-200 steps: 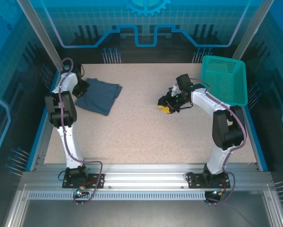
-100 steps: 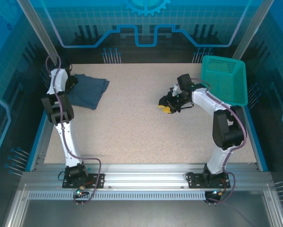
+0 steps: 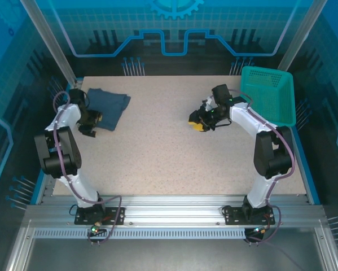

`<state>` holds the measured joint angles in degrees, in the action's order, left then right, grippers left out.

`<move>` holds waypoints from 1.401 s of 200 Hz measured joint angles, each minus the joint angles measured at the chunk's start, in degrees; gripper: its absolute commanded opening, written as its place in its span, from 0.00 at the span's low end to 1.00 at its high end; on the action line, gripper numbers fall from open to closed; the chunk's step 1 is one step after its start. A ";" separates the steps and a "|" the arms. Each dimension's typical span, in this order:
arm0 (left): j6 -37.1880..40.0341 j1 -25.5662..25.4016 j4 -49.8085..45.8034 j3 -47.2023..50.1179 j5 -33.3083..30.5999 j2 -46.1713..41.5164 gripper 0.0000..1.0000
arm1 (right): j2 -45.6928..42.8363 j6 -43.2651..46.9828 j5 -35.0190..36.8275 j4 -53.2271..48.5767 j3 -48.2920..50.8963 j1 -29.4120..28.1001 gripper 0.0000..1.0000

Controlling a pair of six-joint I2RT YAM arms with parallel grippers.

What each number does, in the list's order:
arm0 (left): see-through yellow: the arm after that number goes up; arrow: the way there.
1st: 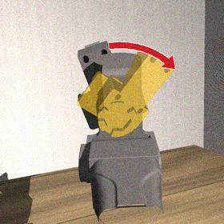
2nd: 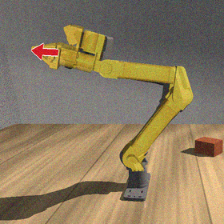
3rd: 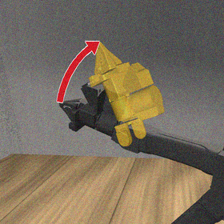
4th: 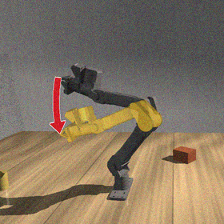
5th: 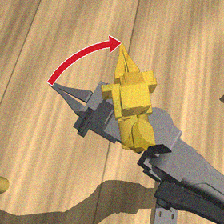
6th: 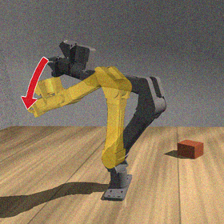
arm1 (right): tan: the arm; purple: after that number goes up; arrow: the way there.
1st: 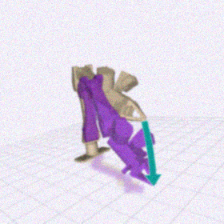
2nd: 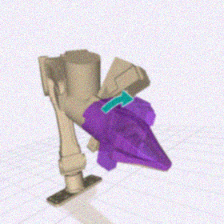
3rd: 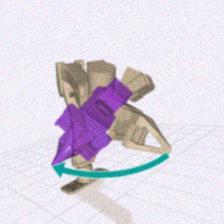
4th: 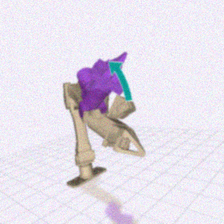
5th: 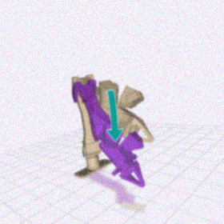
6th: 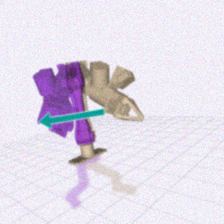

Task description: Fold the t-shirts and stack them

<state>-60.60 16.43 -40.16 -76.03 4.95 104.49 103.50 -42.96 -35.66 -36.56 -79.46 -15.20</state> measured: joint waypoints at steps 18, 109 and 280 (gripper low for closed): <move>-0.94 0.02 2.51 0.22 2.23 2.71 0.68 | 0.00 0.20 -0.42 0.00 0.02 0.00 0.38; -4.92 1.99 11.08 -0.81 7.41 10.95 0.34 | -7.65 -0.31 -2.38 2.62 4.63 0.00 0.41; -17.75 -0.28 21.44 -27.45 15.45 31.36 0.32 | -14.60 -4.42 -3.80 18.18 8.74 0.00 0.44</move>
<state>-78.35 16.14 -18.72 -103.48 20.40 135.85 88.90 -47.37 -39.46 -18.37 -70.72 -15.20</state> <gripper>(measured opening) 0.318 0.440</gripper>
